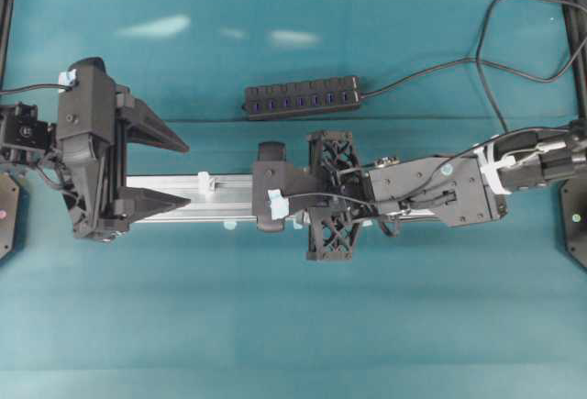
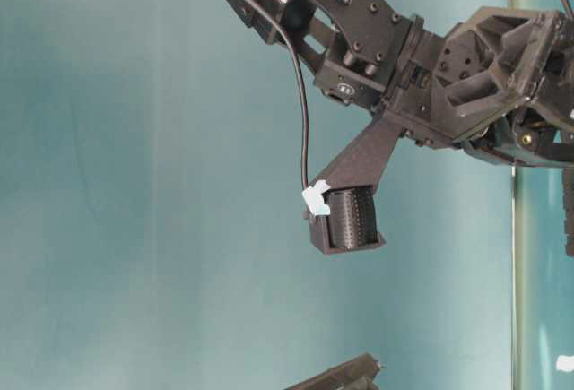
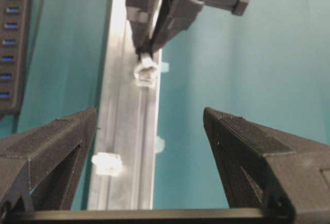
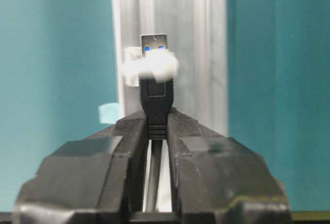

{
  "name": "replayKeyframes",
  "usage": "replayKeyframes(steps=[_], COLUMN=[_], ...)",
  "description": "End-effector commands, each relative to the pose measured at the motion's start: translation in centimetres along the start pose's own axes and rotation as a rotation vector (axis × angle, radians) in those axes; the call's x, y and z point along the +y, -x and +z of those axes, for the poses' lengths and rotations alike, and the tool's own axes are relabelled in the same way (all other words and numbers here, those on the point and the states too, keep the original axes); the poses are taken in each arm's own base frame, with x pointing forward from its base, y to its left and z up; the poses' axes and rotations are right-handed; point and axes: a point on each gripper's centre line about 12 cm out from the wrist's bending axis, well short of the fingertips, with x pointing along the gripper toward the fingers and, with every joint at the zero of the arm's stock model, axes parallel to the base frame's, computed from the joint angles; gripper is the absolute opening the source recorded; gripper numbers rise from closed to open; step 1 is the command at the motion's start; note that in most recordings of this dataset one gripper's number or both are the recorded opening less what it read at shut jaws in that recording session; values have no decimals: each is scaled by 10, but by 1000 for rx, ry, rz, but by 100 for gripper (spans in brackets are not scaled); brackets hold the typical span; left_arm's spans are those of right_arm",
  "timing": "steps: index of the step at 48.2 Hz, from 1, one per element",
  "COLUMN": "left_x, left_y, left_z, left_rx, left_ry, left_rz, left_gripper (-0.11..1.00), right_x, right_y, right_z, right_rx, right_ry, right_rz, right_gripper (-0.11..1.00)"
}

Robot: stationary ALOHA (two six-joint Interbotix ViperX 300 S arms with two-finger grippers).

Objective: Pass the USB cable through three rings with both arms.
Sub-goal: 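Push the plug leftward through the middle ring with the right gripper, then grasp the plug past the middle ring with the left gripper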

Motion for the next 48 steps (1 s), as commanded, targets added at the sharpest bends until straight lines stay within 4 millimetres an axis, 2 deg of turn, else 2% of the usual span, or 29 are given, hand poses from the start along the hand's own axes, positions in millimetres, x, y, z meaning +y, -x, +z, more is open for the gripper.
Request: replayKeyframes(steps=[1, 33, 39, 48], left_x=[-1, 0, -1, -2], left_y=[3, -4, -14, -41], left_z=[9, 7, 3, -8], left_rx=[-32, -12, 0, 19], left_ry=[-2, -3, -4, -7], left_rz=[-3, 0, -1, -5], left_gripper=[92, 92, 92, 92], right_x=[7, -2, 0, 3], right_y=[8, 6, 5, 7], right_z=[9, 18, 17, 15], right_rx=[-37, -117, -145, -215], right_ry=[18, -17, -48, -114], right_rz=[12, 22, 39, 76], right_gripper=[-6, -6, -6, -6])
